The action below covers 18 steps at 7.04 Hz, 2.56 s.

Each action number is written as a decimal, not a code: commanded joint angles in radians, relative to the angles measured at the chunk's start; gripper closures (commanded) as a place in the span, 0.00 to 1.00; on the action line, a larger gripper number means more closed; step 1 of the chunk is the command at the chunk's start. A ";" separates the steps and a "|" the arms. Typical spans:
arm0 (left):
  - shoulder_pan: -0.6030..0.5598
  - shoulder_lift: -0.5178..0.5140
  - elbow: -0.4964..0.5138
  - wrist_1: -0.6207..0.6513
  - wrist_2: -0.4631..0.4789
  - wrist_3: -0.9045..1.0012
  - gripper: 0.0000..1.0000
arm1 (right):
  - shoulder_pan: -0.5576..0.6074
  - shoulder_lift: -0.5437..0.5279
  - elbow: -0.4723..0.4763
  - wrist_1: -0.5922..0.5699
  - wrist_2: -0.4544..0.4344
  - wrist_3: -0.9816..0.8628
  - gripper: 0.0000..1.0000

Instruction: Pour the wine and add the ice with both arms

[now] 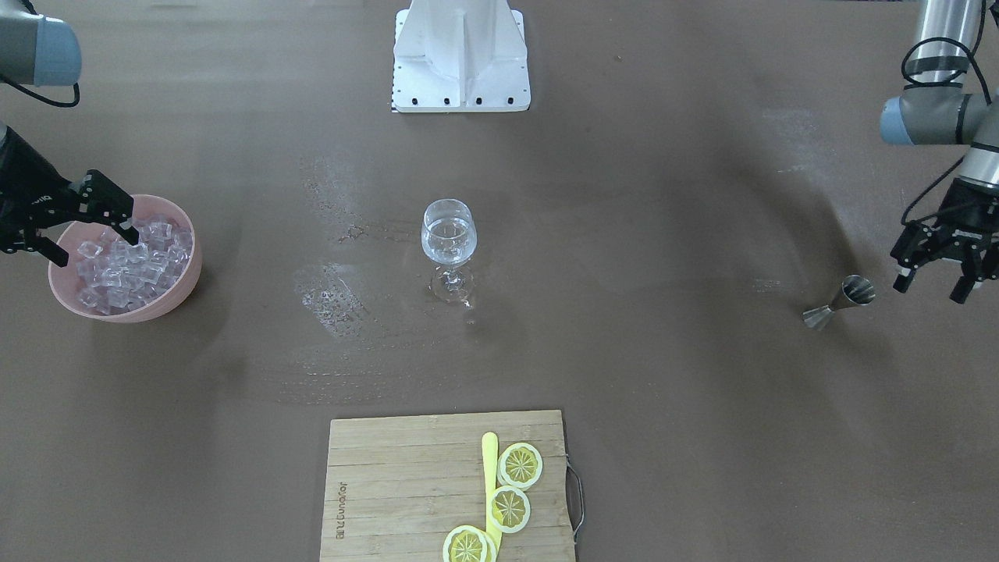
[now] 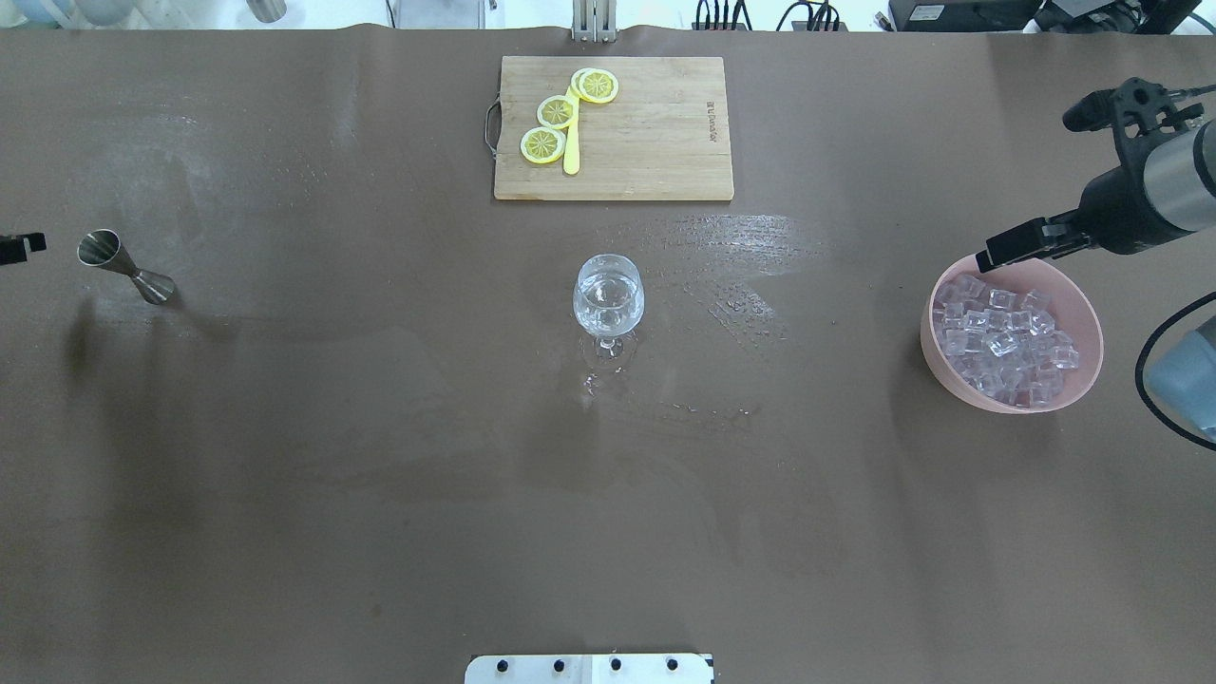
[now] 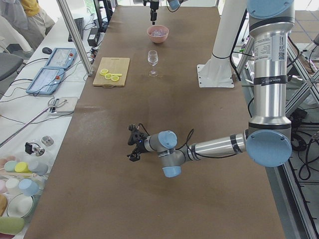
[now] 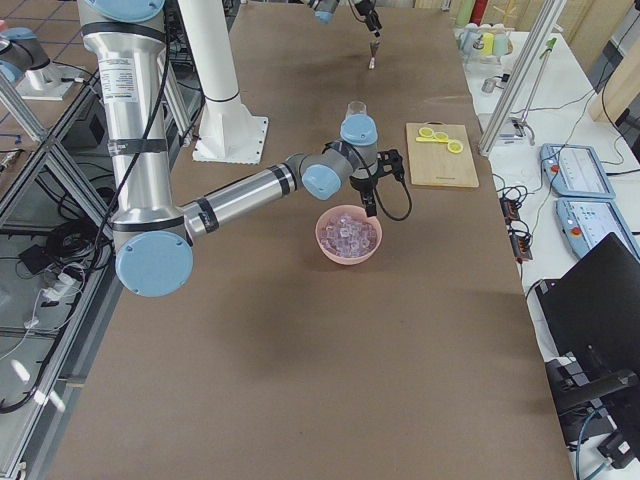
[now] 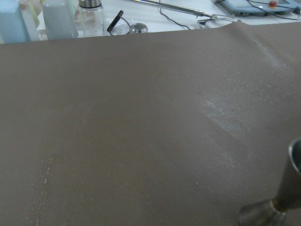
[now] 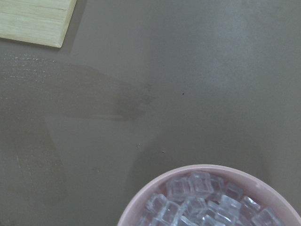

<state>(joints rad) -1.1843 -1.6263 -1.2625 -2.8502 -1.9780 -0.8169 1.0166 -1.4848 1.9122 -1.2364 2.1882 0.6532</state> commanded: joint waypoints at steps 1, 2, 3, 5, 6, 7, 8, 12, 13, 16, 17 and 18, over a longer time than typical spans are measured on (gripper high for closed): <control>-0.098 -0.160 -0.011 0.370 -0.133 0.054 0.02 | -0.056 -0.003 -0.008 -0.002 -0.063 0.013 0.01; -0.104 -0.176 -0.014 0.443 -0.146 0.070 0.02 | -0.072 -0.038 -0.012 -0.002 -0.059 0.011 0.03; -0.127 -0.232 -0.017 0.613 -0.219 0.074 0.02 | -0.084 -0.070 -0.013 -0.002 -0.065 0.002 0.05; -0.135 -0.241 -0.040 0.675 -0.283 0.119 0.02 | -0.095 -0.107 -0.012 0.001 -0.062 -0.006 0.21; -0.136 -0.241 -0.044 0.677 -0.282 0.119 0.02 | -0.113 -0.109 -0.015 0.000 -0.068 -0.006 0.21; -0.140 -0.235 -0.047 0.670 -0.285 0.120 0.02 | -0.136 -0.104 -0.019 0.000 -0.071 -0.006 0.21; -0.140 -0.215 -0.076 0.667 -0.283 0.119 0.02 | -0.151 -0.103 -0.021 0.000 -0.073 -0.006 0.22; -0.153 -0.159 -0.130 0.655 -0.277 0.117 0.02 | -0.132 -0.101 -0.030 -0.002 -0.059 -0.104 0.27; -0.153 -0.158 -0.132 0.651 -0.275 0.116 0.02 | -0.125 -0.101 -0.032 -0.002 -0.058 -0.107 0.28; -0.155 -0.158 -0.135 0.647 -0.275 0.120 0.02 | -0.130 -0.092 -0.056 -0.002 -0.065 -0.110 0.41; -0.155 -0.155 -0.138 0.637 -0.275 0.119 0.02 | -0.130 -0.091 -0.058 0.000 -0.061 -0.110 0.58; -0.155 -0.153 -0.138 0.628 -0.275 0.116 0.02 | -0.128 -0.092 -0.059 0.000 -0.059 -0.112 1.00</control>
<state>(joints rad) -1.3391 -1.7816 -1.3993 -2.2120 -2.2534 -0.6988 0.8876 -1.5773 1.8556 -1.2368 2.1272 0.5426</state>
